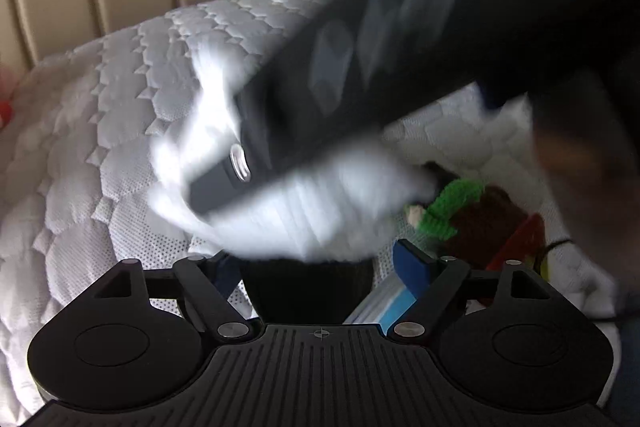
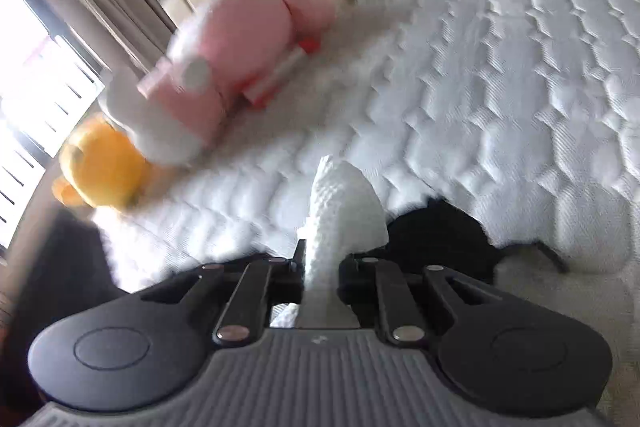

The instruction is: Organize soft objects

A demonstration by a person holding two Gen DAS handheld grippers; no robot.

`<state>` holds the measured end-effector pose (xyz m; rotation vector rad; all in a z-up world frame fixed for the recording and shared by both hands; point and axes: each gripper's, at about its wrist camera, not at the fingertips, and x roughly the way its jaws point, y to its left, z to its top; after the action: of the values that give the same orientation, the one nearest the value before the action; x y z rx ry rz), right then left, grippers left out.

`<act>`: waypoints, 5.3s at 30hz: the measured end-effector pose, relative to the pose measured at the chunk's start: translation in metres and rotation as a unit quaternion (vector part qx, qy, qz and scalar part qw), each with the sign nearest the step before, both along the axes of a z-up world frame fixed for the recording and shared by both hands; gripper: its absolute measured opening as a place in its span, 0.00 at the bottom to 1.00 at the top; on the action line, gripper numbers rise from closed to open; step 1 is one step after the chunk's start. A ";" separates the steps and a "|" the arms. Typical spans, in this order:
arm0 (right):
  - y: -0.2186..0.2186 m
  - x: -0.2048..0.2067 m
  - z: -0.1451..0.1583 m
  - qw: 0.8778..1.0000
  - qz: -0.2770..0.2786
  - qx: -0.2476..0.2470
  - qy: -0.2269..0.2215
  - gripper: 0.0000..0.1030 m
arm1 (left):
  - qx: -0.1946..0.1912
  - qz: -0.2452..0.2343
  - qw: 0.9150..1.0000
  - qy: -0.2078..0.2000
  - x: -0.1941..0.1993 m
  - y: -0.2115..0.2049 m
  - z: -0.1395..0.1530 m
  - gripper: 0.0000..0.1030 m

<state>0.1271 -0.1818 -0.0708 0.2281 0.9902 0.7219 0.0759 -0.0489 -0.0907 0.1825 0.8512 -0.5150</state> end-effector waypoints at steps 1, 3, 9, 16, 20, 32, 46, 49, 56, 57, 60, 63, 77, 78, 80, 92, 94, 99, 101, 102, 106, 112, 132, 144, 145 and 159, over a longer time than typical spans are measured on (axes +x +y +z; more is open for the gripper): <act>-0.003 0.001 -0.003 1.000 -0.010 -0.011 0.000 0.15 | 0.004 -0.003 1.000 0.000 -0.001 -0.001 0.000 0.82; -0.018 0.007 -0.003 0.999 -0.048 -0.006 0.010 0.15 | 0.002 -0.007 1.000 0.004 -0.001 -0.002 0.000 0.82; -0.055 0.025 0.000 0.987 -0.141 -0.070 0.006 0.15 | -0.006 -0.010 1.000 0.008 -0.001 0.001 0.003 0.86; -0.049 0.015 -0.022 0.983 -0.116 -0.139 0.028 0.19 | -0.074 0.051 0.992 0.083 0.019 0.031 -0.010 0.90; -0.033 0.012 -0.036 0.988 -0.088 -0.117 0.058 0.17 | -0.220 0.120 0.954 0.163 0.035 0.067 -0.013 0.92; -0.011 0.006 -0.045 0.990 -0.054 0.008 0.129 0.18 | -0.374 0.245 0.884 0.136 0.060 0.146 -0.002 0.94; -0.046 0.008 0.004 0.987 -0.155 -0.043 0.005 0.18 | 0.014 0.108 0.992 -0.059 0.030 0.051 0.004 0.28; -0.051 0.005 0.012 0.987 -0.156 -0.036 -0.027 0.16 | 0.151 -0.025 0.971 -0.185 -0.009 0.001 0.001 0.34; -0.039 -0.005 0.027 0.993 -0.085 0.086 -0.008 0.13 | 0.192 -0.107 0.962 -0.164 -0.029 -0.019 -0.021 0.41; -0.033 -0.003 0.022 0.992 -0.070 0.098 0.019 0.13 | 0.189 -0.104 0.963 -0.158 -0.031 -0.018 -0.020 0.41; -0.018 -0.001 0.002 0.996 -0.062 0.031 0.056 0.13 | 0.181 -0.093 0.968 -0.145 -0.036 -0.011 -0.019 0.43; -0.024 0.004 -0.006 0.995 -0.081 -0.016 0.058 0.10 | 0.168 -0.079 0.975 -0.126 -0.031 -0.005 -0.018 0.49; -0.045 0.024 -0.019 0.976 -0.145 -0.159 0.015 0.16 | 0.093 0.023 0.994 -0.046 0.009 0.015 -0.008 0.69; -0.042 0.023 -0.017 0.974 -0.141 -0.176 0.001 0.16 | 0.085 0.043 0.995 -0.038 0.012 0.022 -0.005 0.71; -0.037 0.021 -0.015 0.970 -0.135 -0.202 -0.025 0.16 | 0.059 0.085 0.995 -0.014 0.019 0.038 -0.002 0.79; -0.014 0.001 -0.002 0.997 -0.053 0.036 0.046 0.15 | -0.129 0.224 0.955 0.143 0.046 0.103 -0.016 0.92; -0.002 -0.001 -0.014 0.998 -0.039 -0.012 0.055 0.15 | -0.135 0.226 0.954 0.145 0.047 0.105 -0.018 0.93; -0.021 0.004 -0.024 0.991 -0.097 -0.066 0.065 0.17 | -0.153 0.235 0.947 0.158 0.050 0.109 -0.017 0.94; -0.030 0.006 -0.024 0.987 -0.122 -0.082 0.059 0.17 | -0.171 0.233 0.941 0.177 0.050 0.112 -0.016 0.94; -0.034 0.007 -0.025 0.985 -0.133 -0.091 0.055 0.17 | -0.183 0.232 0.937 0.189 0.049 0.114 -0.015 0.94; -0.048 0.012 -0.019 0.983 -0.156 -0.090 0.045 0.17 | -0.253 0.205 0.906 0.270 0.034 0.115 -0.016 0.97; -0.057 0.020 -0.007 0.983 -0.168 -0.078 0.014 0.18 | -0.228 0.089 0.910 0.334 0.002 0.061 -0.021 0.98; -0.049 0.037 0.016 0.983 -0.133 0.121 0.031 0.19 | -0.235 0.229 0.924 0.198 0.061 0.114 0.014 0.98; 0.032 -0.017 -0.003 0.942 0.030 -0.282 -0.181 0.57 | -0.250 0.297 0.891 0.235 0.068 0.153 -0.012 0.98; 0.035 -0.022 -0.002 0.935 0.035 -0.293 -0.196 0.59 | -0.249 0.299 0.890 0.236 0.068 0.152 -0.014 0.98; 0.086 -0.037 -0.014 0.845 0.147 -0.437 -0.271 0.78 | -0.317 0.327 0.844 0.284 0.070 0.177 -0.031 1.00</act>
<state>0.0897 -0.0955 -0.0845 -0.9070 0.7166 0.4942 0.1456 0.1283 -0.1219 -0.8964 1.1949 -0.1671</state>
